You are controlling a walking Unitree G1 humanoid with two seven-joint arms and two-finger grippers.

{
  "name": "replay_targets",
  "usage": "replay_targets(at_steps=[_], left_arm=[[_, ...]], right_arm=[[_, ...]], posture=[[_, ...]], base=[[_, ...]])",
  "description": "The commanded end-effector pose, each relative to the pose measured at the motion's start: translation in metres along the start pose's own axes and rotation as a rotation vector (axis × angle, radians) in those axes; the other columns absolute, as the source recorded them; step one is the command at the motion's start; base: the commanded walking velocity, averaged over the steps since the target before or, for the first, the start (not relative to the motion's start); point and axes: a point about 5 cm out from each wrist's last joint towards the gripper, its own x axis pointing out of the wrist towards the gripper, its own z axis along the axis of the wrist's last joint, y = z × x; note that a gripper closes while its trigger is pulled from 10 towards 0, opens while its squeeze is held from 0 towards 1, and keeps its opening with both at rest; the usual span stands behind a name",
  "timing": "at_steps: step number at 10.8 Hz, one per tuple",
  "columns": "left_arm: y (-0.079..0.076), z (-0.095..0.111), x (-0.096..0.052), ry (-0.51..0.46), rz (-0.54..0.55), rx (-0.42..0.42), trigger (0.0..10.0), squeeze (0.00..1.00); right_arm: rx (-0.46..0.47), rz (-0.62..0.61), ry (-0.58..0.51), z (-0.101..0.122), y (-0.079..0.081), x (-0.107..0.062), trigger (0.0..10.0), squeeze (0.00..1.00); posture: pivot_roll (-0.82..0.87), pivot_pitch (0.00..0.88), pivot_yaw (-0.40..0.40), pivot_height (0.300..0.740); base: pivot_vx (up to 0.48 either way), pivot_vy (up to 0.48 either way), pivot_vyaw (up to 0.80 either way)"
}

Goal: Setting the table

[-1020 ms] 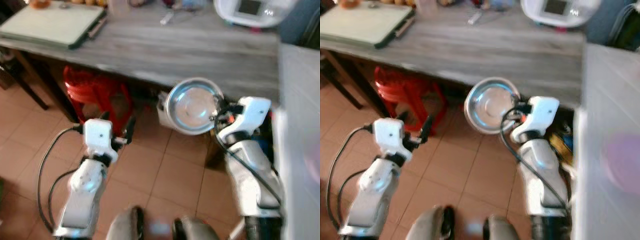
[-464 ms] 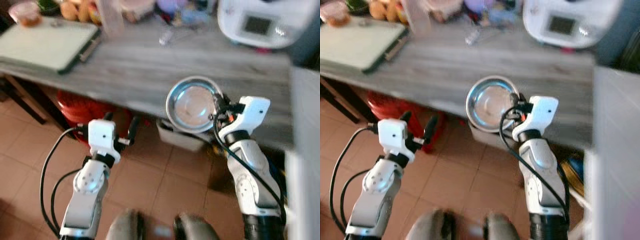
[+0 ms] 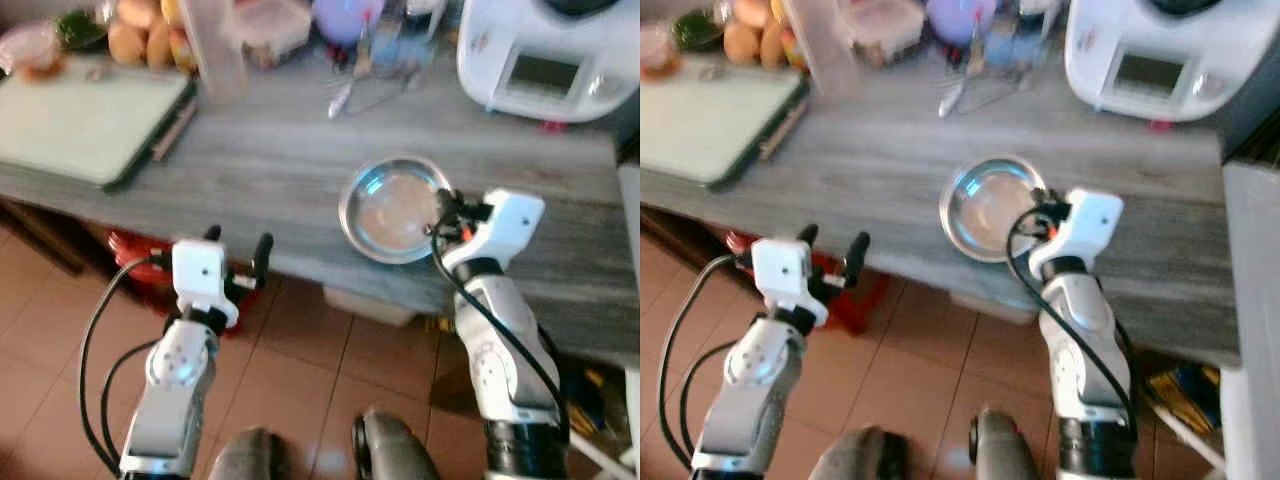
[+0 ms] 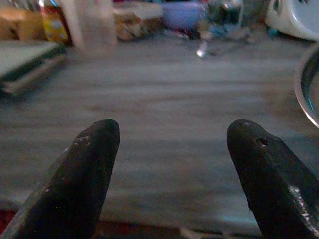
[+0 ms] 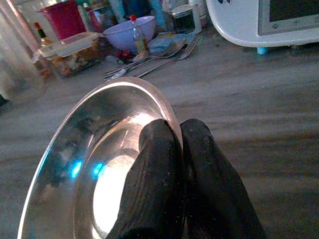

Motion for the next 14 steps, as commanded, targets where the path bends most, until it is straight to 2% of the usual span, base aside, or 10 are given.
replay_targets(at_steps=[1,4,9,12,13,14], left_arm=[[0.008,-0.004,-0.006,0.026,0.032,0.014,10.0,0.0],[0.008,-0.004,-0.005,0.025,0.034,0.016,10.0,0.0],[0.008,-0.004,-0.006,0.033,0.028,0.019,10.0,0.0],[0.007,-0.004,-0.005,0.032,0.022,0.019,10.0,0.0],[0.007,-0.005,-0.005,0.034,0.022,0.02,10.0,0.0],[0.006,-0.005,-0.005,0.035,0.02,0.02,10.0,0.0]], right_arm=[[0.016,-0.006,0.042,-0.009,0.004,-0.005,10.0,0.0],[0.032,-0.069,0.091,-0.017,-0.005,-0.014,10.0,0.0],[0.161,-0.134,0.209,-0.028,-0.012,-0.02,10.0,0.0],[0.157,-0.128,0.23,-0.027,-0.013,-0.018,10.0,0.0],[0.169,-0.125,0.25,-0.028,-0.013,-0.019,10.0,1.0],[0.161,-0.13,0.258,-0.029,-0.013,-0.018,10.0,1.0]], posture=[[-0.05,0.188,0.023,0.74],[-0.05,0.194,0.028,0.74],[-0.05,0.193,0.029,0.74],[-0.05,0.19,0.027,0.74],[-0.05,0.189,0.026,0.74],[-0.05,0.188,0.025,0.74]], base=[[0.0,0.0,0.0],[0.0,0.0,0.0],[0.0,0.0,0.0],[0.0,0.0,0.0],[0.0,0.0,0.0],[0.0,0.0,0.0]])
